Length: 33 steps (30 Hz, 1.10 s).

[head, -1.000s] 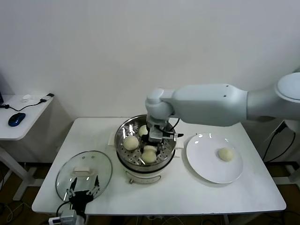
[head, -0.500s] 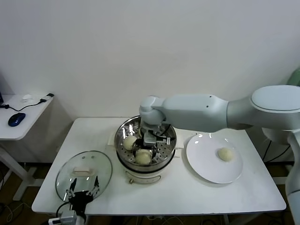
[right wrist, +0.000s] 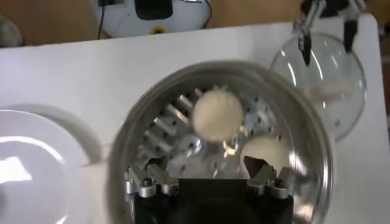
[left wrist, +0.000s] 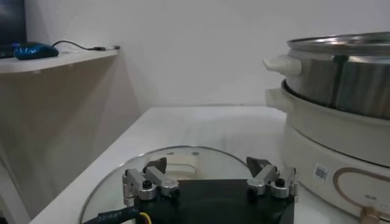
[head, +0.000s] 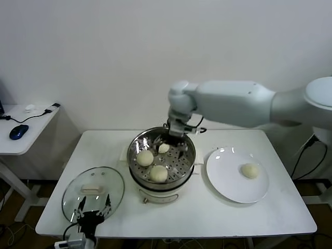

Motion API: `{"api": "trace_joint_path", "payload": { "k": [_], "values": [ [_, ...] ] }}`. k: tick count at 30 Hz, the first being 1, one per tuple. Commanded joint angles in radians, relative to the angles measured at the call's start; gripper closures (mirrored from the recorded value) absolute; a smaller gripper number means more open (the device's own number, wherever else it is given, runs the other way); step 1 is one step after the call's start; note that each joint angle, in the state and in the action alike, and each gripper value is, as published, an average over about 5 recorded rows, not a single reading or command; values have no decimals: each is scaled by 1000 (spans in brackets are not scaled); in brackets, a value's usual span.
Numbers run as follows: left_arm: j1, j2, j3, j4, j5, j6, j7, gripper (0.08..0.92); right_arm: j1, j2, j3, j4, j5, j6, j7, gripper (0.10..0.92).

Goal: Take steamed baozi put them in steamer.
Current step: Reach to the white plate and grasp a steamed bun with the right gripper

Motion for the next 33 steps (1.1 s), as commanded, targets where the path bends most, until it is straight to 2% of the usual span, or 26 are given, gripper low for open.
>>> {"api": "trace_joint_path", "payload": {
  "k": [1,6,12,23,33],
  "values": [
    [0,2,0,0,0,1,0,177,262,-341,-268,-62,255,-271,-109,203],
    [0,5,-6,-1,-6,1,0,177,193,-562,-384,19,168,-468,-30,203],
    [-13,3,-8,5,-12,2,2,177,-171,-664,-157,-23,36,-580,44,203],
    [-1,-1,-9,8,-6,-1,6,177,-594,-517,258,-302,-125,-591,109,203],
    [3,-4,-10,18,1,-5,5,177,-672,-398,355,-434,-148,-563,127,203]
  ]
}}
